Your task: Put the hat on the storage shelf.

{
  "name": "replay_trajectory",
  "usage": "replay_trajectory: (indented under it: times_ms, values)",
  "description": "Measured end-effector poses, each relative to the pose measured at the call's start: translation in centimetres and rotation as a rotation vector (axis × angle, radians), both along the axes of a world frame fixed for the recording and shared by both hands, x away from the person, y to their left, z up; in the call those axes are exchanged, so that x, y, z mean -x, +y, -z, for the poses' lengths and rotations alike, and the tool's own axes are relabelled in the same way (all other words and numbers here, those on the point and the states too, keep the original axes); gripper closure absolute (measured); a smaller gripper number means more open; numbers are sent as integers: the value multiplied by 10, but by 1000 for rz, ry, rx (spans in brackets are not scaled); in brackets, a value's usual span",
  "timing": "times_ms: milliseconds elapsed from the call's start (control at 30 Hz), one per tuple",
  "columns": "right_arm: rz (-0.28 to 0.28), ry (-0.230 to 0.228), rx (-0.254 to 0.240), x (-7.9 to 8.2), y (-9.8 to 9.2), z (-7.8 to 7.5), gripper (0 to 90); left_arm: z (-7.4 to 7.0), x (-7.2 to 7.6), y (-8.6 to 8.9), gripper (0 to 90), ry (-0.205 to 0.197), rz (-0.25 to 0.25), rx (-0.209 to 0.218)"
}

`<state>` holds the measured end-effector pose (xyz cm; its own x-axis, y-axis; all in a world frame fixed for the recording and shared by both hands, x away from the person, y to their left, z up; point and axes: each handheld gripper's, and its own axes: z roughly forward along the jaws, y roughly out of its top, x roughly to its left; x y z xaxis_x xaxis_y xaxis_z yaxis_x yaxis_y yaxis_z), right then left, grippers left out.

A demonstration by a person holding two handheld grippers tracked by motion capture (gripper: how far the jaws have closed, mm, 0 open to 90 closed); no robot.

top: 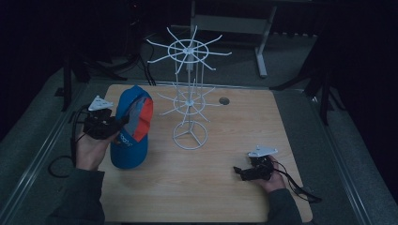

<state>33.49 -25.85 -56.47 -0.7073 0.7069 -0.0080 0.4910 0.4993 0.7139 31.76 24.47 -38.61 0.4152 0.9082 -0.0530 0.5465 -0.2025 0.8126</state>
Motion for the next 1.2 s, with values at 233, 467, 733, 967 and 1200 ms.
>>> replay_trajectory:
  times_ms: [233, 467, 733, 967, 1200]
  values:
    - [1, 2, 0, 0, 0, 0, 104, -7, 4, -1, 885, -24, 1, 9]
    - [1, 3, 0, 0, 0, 0, 104, -14, 8, -1, 885, -44, 10, 24]
    - [1, 3, -1, 0, 0, 0, 104, -23, 13, -2, 885, -76, 12, 31]
    - [0, 1, 0, 0, 0, 0, 104, -30, 17, -2, 885, -98, 15, 32]
    - [0, 1, 0, 0, 0, 0, 104, -32, 18, -2, 885, -106, 14, 42]
